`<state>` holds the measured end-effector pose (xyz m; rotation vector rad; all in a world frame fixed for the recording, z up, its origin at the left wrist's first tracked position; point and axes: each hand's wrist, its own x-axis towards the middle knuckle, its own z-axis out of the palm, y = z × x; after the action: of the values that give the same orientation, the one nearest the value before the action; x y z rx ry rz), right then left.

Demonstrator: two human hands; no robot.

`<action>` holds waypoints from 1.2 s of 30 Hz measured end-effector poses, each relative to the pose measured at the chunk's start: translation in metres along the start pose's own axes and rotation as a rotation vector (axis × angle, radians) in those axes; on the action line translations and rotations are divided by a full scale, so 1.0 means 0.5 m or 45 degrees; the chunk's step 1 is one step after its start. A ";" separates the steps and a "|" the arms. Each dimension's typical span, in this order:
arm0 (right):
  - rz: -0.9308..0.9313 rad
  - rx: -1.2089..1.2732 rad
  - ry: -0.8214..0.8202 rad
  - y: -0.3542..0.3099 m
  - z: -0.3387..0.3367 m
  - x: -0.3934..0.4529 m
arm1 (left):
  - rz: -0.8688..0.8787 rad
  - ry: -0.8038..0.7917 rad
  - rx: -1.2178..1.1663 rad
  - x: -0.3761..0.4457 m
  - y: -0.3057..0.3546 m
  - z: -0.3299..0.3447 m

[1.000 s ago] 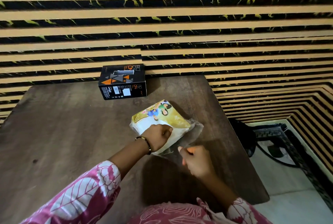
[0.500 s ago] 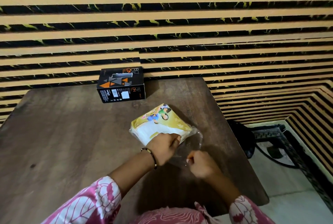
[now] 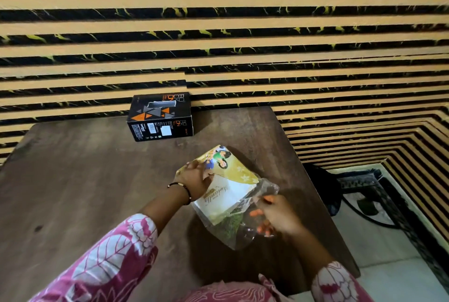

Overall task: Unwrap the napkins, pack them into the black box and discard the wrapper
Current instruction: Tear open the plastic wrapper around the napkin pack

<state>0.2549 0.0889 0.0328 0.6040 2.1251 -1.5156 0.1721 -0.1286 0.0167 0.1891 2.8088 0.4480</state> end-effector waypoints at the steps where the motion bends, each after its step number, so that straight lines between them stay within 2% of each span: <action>1: 0.048 0.189 -0.045 0.000 0.002 0.004 | -0.028 -0.008 0.020 0.003 -0.006 0.002; 5: 0.180 0.675 -0.063 0.025 0.039 0.032 | -0.128 -0.094 0.075 -0.005 -0.012 0.008; 8: 0.235 0.846 -0.063 0.044 0.061 0.042 | -0.175 -0.087 0.136 -0.022 -0.008 0.012; 12: 0.194 0.969 -0.036 0.053 0.052 0.052 | -0.324 -0.022 0.174 -0.034 -0.017 0.003; 14: 0.180 0.960 -0.044 0.052 0.046 0.057 | -0.339 -0.024 0.077 -0.031 -0.029 0.013; 18: 0.165 0.739 -0.123 0.041 0.038 0.060 | -0.317 -0.067 -0.295 -0.033 -0.032 0.042; 24: 0.153 0.536 -0.231 0.006 0.040 0.056 | -0.328 -0.065 -0.292 -0.053 -0.030 0.053; 32: -0.003 0.628 -0.422 -0.013 0.073 0.043 | -0.367 0.026 -0.315 -0.075 -0.030 0.078; 36: -0.034 0.660 -0.450 -0.013 0.078 0.043 | -0.403 0.088 -0.392 -0.081 -0.031 0.070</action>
<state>0.2381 0.0515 0.0137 0.4303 1.4865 -2.0330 0.2201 -0.1401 -0.0096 -0.3365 2.7185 0.8076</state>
